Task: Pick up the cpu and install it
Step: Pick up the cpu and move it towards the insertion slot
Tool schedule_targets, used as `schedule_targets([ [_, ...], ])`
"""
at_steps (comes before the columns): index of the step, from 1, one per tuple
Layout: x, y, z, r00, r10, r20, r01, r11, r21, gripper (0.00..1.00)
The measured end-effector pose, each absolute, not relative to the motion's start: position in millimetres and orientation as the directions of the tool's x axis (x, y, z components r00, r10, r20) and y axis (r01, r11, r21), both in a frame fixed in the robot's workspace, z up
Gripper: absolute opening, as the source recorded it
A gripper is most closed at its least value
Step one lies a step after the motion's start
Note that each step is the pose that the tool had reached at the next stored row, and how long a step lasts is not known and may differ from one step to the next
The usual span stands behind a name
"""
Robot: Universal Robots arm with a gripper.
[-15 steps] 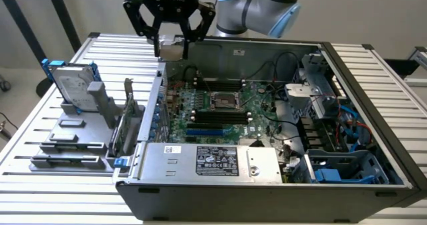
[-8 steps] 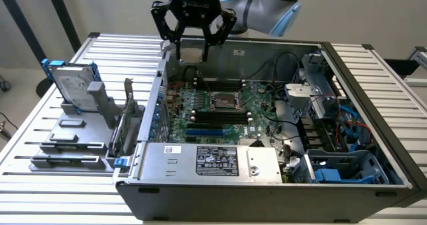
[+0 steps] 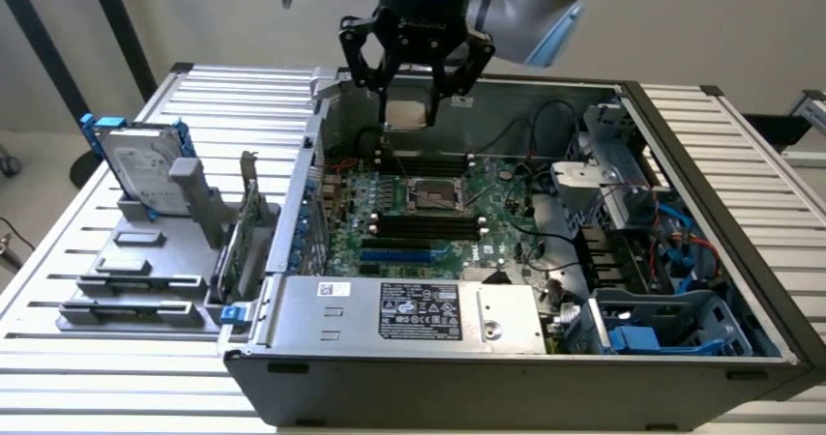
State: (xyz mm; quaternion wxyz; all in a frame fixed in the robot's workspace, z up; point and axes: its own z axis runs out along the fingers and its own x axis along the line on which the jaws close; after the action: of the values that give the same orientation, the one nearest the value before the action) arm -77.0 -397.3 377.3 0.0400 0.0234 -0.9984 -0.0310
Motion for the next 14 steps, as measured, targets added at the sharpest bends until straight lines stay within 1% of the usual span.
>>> schedule_targets([
  [8, -46.7, -389.7, 362.8, -0.996, -0.049, 0.078, -0.044, 0.997, 0.064, 0.55],
  [14, -41.7, -369.3, 351.8, -0.996, -0.049, 0.078, -0.044, 0.997, 0.064, 0.55],
])
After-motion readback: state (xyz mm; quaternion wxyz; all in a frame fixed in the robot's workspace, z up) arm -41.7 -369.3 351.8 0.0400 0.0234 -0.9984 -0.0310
